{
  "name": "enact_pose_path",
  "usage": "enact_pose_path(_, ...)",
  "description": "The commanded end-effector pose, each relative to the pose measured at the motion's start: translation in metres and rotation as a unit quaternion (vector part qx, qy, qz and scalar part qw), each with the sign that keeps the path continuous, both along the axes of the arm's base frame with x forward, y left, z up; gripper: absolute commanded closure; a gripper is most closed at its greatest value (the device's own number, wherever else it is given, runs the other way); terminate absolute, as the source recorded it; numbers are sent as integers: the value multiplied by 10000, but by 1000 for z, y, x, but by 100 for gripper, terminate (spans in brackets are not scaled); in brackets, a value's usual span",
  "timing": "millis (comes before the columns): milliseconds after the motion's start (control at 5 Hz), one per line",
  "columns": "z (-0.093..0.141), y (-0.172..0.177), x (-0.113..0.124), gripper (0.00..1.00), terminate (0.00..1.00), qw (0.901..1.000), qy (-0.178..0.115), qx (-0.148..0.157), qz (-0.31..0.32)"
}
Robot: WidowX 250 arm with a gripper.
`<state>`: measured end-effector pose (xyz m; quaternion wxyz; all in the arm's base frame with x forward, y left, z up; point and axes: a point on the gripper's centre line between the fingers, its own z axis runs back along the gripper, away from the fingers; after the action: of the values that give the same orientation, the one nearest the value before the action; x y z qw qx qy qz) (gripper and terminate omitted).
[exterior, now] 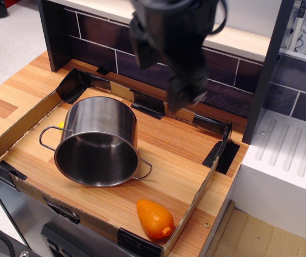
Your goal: Upright metal pot
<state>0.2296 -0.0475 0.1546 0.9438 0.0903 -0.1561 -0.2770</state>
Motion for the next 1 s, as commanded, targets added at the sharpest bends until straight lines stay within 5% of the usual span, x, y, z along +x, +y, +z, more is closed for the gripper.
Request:
enact_pose_path(0, -1, 41, -30, 0, 0, 9968, -298, 171, -726)
enact_pose_path(800, -44, 89, -31, 0, 0, 9941, -531, 708, -631)
